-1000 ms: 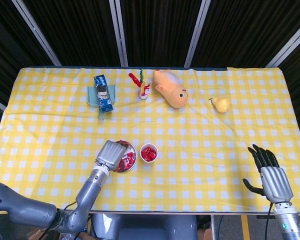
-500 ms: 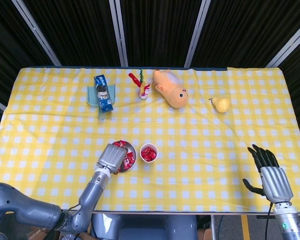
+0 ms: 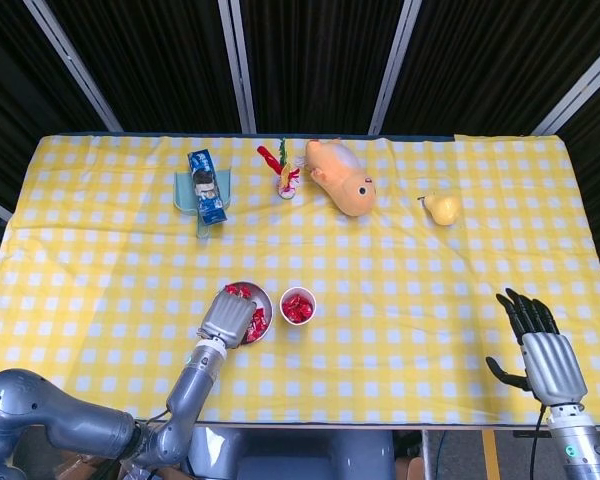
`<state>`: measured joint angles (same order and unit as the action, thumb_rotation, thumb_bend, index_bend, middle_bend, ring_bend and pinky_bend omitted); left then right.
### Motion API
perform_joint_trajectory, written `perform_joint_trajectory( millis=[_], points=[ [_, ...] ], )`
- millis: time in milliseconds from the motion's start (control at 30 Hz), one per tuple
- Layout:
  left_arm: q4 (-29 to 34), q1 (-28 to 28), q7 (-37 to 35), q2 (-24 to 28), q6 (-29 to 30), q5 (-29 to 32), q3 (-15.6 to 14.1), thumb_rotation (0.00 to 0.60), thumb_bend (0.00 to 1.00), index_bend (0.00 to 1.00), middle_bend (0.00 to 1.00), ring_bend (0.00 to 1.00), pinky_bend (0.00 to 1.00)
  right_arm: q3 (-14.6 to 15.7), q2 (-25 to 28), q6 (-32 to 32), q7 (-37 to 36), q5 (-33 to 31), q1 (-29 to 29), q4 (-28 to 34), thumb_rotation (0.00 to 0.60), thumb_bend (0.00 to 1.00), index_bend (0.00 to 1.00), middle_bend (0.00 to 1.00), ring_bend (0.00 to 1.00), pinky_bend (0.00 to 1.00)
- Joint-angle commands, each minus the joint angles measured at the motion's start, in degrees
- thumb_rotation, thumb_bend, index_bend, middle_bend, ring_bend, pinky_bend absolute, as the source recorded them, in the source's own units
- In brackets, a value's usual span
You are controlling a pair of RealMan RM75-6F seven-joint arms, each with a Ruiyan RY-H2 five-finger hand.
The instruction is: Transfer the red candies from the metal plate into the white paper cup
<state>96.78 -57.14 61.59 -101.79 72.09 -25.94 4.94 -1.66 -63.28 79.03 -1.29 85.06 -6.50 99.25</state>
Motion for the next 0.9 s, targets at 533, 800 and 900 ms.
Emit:
perform_joint_trajectory(
  millis=[533, 800, 900],
  points=[
    [1.8, 0.4, -0.3, 1.5, 1.1, -1.4, 2.8, 0.6, 0.46, 0.53, 0.66, 0.84, 0.97, 0.0, -0.1, 0.0, 0.0, 0.0, 0.0, 0.0, 0.6, 0.34, 0.0, 0.0, 0.0, 0.0],
    [8.2, -0.8, -1.4, 4.2, 3.0, -1.0, 8.9, 0.6, 0.46, 0.53, 0.66, 0.84, 0.97, 0.0, -0.1, 0.0, 0.1, 0.0, 0.0, 0.1, 0.6, 0.34, 0.0, 0.0, 0.0, 0.0],
    [9.5, -2.2, -0.5, 4.5, 3.5, -1.2, 10.7, 0.6, 0.46, 0.53, 0.65, 0.84, 0.97, 0.0, -0.1, 0.0, 0.2, 0.0, 0.0, 0.1, 0.6, 0.34, 0.0, 0.0, 0.0, 0.0]
  ],
)
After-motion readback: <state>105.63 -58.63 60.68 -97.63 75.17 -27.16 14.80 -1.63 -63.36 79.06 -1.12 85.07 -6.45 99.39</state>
